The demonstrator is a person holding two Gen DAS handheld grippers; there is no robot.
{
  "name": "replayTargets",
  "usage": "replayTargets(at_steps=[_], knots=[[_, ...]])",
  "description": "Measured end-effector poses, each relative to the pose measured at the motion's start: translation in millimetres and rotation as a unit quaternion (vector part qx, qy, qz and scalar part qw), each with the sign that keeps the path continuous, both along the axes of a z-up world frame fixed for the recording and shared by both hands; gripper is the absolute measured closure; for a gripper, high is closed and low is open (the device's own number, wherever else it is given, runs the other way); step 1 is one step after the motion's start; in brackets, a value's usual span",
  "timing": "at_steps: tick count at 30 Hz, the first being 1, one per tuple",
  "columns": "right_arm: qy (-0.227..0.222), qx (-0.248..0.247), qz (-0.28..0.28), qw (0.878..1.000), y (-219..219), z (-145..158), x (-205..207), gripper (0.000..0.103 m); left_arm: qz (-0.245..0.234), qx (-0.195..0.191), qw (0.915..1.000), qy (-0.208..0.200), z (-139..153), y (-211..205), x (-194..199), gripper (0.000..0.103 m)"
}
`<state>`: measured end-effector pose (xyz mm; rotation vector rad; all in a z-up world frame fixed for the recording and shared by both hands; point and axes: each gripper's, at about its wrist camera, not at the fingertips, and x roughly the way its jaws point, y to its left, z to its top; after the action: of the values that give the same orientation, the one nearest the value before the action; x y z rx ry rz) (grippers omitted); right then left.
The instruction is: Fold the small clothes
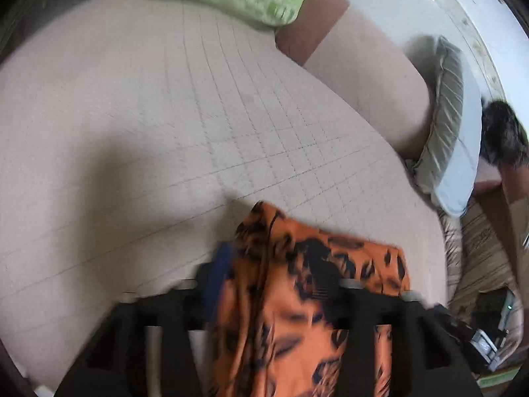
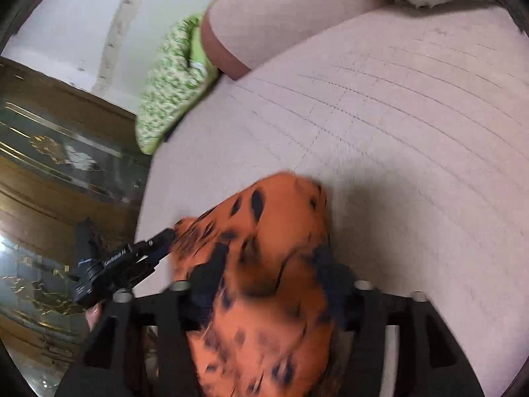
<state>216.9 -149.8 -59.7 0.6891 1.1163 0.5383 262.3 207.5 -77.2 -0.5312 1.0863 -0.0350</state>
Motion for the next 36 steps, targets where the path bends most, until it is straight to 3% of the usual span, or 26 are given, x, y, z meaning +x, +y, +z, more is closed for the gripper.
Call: replayTargets(at_steps=[2,4,7,8,11,14,17,23,24,25,27,29,31,34,36], knots=[[0.006,-0.006,0.010,1.000,-2.6,-5.1,-24.6,0.031,-0.012,0.045,0.9988,0.011,3.1,-6.1,-22.0,0.044],[0.028,-0.008,0.028,0.999,0.4,-26.8,-50.3,0.031,-0.029,0.057,0.9972,0.038,-9.1,-10.7,-47.2,0.046],[0.049,-0.006,0.043,0.998,4.9,-57.6,-81.4,0.049,-0.021,0.042,0.9971,0.061,-27.1,-8.8,-80.9,0.046],[0.048,-0.007,0.040,0.998,3.8,-62.3,-92.0,0.059,-0.017,0.032,0.9974,0.062,-28.6,-7.7,-90.2,0.046],[0.023,-0.012,0.034,0.999,-4.0,-55.7,-116.2,0.066,-0.006,-0.009,0.9986,0.052,-30.1,-3.8,-116.1,0.047],[0.022,-0.031,0.054,0.998,-1.9,-55.0,-123.1,0.063,0.006,-0.042,0.9973,0.059,-41.4,-3.0,-131.2,0.047],[0.017,-0.020,0.049,0.998,-12.1,-47.3,-126.5,0.062,0.002,-0.051,0.9976,0.046,-39.4,-3.7,-129.4,0.063],[0.033,-0.017,0.060,0.998,-12.0,-54.4,-108.4,0.053,0.006,-0.048,0.9981,0.037,-38.7,-5.3,-141.5,0.063],[0.035,-0.010,0.064,0.997,-10.9,-56.2,-109.1,0.055,0.007,-0.039,0.9984,0.040,-40.9,-6.0,-141.8,0.063],[0.033,-0.008,0.066,0.997,-8.4,-58.3,-108.8,0.060,0.004,-0.038,0.9984,0.043,-41.8,-7.1,-143.0,0.070],[0.038,-0.002,0.074,0.997,-4.5,-63.7,-109.7,0.083,-0.006,-0.047,0.9979,0.043,-40.3,-9.5,-140.2,0.084],[0.035,-0.001,0.067,0.997,-5.0,-62.6,-113.2,0.090,-0.017,-0.052,0.9980,0.032,-33.5,-10.6,-141.6,0.091],[0.018,-0.003,0.064,0.998,-8.7,-53.3,-118.8,0.092,-0.017,-0.060,0.9980,0.014,-26.1,-5.7,-144.9,0.092],[0.014,-0.016,0.067,0.998,-9.1,-55.6,-120.3,0.093,0.001,-0.043,0.9972,0.061,-45.1,-1.2,-139.8,0.090],[0.030,-0.016,0.076,0.997,-3.5,-66.4,-116.3,0.092,0.003,-0.017,0.9977,0.066,-47.0,-6.4,-134.4,0.088]])
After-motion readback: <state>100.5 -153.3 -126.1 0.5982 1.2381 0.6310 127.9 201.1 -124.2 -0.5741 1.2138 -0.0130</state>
